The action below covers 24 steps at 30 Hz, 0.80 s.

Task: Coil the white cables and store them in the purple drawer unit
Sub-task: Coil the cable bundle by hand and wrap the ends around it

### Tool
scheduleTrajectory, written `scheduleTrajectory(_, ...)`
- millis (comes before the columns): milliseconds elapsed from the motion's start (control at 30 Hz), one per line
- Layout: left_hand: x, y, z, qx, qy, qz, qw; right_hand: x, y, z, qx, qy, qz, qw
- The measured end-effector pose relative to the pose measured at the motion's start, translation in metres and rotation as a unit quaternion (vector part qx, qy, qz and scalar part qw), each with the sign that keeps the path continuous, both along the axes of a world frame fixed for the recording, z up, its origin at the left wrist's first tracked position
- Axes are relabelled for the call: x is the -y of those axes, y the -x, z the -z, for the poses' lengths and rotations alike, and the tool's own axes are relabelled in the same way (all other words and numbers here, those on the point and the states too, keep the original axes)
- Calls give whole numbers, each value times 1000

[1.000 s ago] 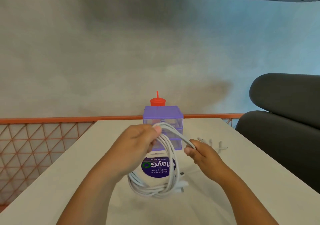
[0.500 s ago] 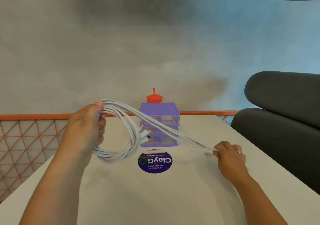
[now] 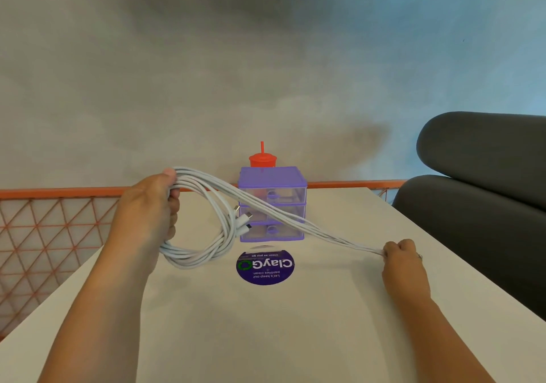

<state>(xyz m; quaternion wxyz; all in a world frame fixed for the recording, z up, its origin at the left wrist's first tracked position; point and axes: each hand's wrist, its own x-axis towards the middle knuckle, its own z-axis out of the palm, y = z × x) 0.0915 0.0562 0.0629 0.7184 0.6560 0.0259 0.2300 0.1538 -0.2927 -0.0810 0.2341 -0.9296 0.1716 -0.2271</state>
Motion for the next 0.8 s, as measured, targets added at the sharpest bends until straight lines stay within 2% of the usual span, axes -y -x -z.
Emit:
scheduleTrajectory(67,1,-1,1,-5,-2,-1,1000,2,-1,1,5,-37,11,999)
scheduleTrajectory(267,-3,4,-2,18,16,-7,1000,0,-2,0,8,57,5,998)
scheduleTrajectory(467,0,6,-5,23,11,4,1000,-2,-3,2,-29,84,24,996)
scheduleTrajectory(567,3,9,-7,28,9,11,1000,-9,-1,-18,-4,23,18,1000)
scheduleTrajectory(633,6,11,-9,26,5,27,999,-18,3,-42,29,-128,-8,991)
scheduleTrajectory(667,8,12,-9,23,5,36,999,-26,8,-56,45,-246,-38,967)
scheduleTrajectory(700,13,13,-10,19,9,45,999,-36,15,-69,61,-375,-82,921)
scheduleTrajectory(767,26,13,-9,11,21,64,998,-58,31,-92,68,-591,-162,788)
scheduleTrajectory(800,35,13,-8,7,27,76,997,-67,36,-100,65,-653,-183,732)
